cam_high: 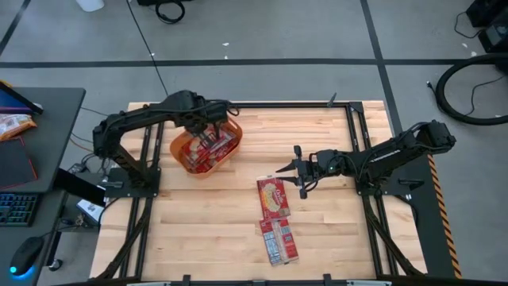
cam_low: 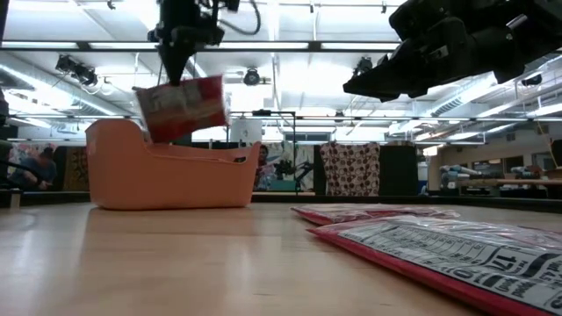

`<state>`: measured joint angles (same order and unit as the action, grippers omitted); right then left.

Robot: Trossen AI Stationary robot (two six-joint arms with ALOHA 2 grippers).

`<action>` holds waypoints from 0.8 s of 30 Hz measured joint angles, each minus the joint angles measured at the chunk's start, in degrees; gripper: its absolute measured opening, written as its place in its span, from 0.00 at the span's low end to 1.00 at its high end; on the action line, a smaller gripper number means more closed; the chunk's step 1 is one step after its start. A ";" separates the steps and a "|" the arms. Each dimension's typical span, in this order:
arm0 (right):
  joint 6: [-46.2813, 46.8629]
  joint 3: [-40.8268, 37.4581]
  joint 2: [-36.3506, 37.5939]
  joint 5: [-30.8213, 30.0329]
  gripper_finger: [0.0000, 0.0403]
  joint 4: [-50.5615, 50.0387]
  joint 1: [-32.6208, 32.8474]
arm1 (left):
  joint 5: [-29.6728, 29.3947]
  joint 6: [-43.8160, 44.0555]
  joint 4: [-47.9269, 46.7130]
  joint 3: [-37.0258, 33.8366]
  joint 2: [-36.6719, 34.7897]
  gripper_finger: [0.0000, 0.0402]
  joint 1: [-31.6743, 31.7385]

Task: Sort popcorn bags into baskets
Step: Put the red popcorn bag into the orange bin

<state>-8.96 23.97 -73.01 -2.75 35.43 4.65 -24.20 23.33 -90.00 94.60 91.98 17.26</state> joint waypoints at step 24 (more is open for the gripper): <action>-0.10 0.00 0.00 -0.04 0.26 -0.42 0.52 | 14.14 0.14 7.00 -15.41 -0.04 0.15 1.32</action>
<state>-9.06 23.97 -73.01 -2.79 35.00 5.17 -10.06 23.47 -83.00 79.19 91.94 18.58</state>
